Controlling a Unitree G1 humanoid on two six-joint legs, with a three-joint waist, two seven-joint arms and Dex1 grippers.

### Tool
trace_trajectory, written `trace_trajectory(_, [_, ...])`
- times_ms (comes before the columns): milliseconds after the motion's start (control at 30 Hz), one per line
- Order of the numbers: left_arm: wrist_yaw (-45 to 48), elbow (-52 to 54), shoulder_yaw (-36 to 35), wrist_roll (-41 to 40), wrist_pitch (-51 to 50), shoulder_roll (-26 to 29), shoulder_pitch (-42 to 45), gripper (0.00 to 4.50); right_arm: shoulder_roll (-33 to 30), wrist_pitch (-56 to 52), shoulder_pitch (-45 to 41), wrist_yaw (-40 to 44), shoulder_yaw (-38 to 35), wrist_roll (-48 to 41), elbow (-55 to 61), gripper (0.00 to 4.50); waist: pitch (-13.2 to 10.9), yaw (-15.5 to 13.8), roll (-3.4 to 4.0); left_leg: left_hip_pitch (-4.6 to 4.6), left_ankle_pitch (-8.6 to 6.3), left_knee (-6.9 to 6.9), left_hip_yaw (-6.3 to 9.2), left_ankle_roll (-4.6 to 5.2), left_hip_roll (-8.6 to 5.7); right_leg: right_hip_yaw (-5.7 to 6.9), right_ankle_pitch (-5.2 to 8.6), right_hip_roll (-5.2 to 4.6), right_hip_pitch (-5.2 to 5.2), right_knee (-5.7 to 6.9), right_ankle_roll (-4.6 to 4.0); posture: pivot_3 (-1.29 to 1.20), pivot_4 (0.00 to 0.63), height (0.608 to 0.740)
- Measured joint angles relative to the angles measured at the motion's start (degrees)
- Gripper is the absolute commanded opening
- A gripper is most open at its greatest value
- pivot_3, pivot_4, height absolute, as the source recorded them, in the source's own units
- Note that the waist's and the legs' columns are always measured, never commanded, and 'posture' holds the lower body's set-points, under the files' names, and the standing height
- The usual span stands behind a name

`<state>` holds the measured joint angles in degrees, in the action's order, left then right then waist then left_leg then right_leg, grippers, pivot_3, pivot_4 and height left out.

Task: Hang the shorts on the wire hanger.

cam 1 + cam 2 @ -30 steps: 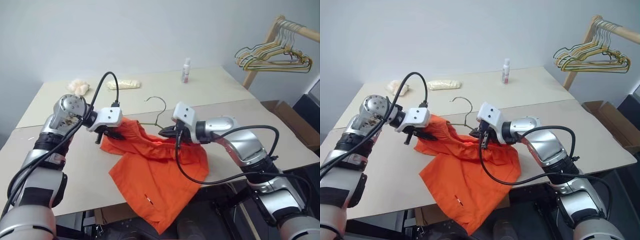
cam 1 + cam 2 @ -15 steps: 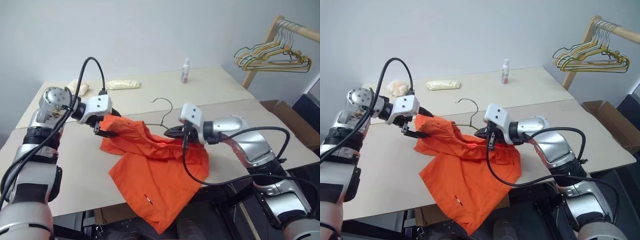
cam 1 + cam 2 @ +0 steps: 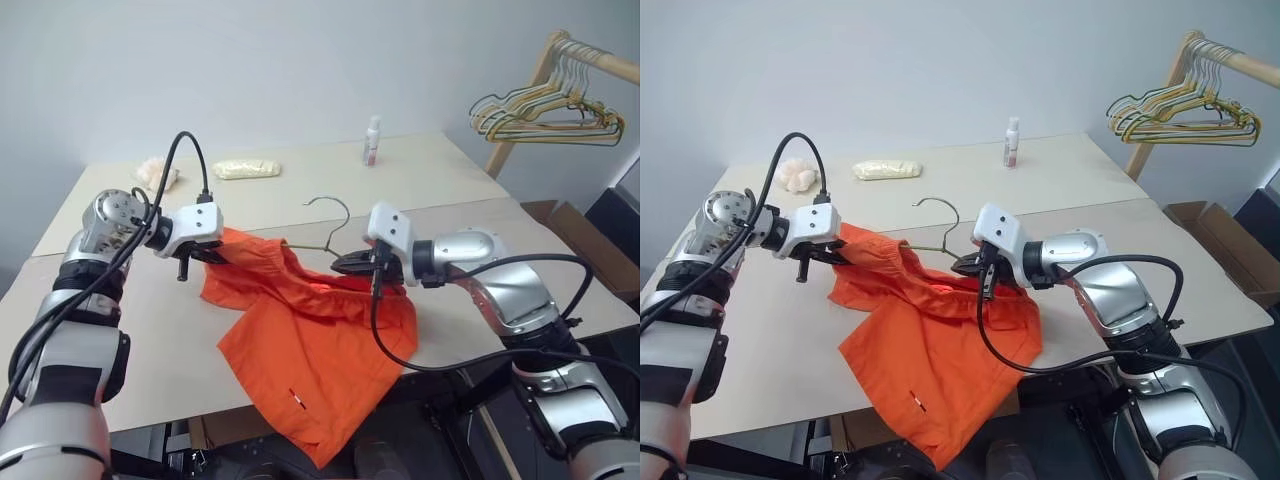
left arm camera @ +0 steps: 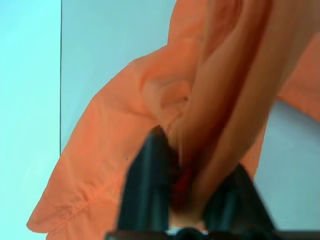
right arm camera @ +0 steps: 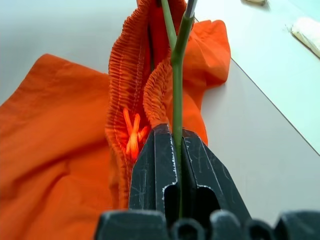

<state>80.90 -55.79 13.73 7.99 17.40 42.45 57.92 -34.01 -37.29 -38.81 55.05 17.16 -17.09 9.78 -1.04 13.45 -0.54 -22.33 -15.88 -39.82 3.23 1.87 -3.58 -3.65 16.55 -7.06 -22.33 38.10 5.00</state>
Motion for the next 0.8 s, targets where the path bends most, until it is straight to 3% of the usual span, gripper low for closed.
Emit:
trace_trajectory(667, [0.21,1.51,-1.59,-1.4,-1.3,2.46,-1.16,0.05,-2.19,-1.11,1.68,-0.21,-0.11,2.17,0.38,0.0,0.0,-0.11,0.0,-0.01,0.0,0.0,0.0,0.0,0.0,0.01,0.0,0.0,0.01,0.02,0.0,-0.18,0.0,0.74])
trace_trajectory(800, [1.8,4.35,-1.58,-2.57,-1.68,0.74,-3.05,0.94,-1.86,-3.88,0.77,-0.31,-0.94,1.01,0.43,0.0,0.0,-0.12,0.0,-0.01,0.0,0.0,0.0,0.0,0.01,0.01,0.0,-0.01,0.01,0.0,0.0,-0.18,0.0,0.74])
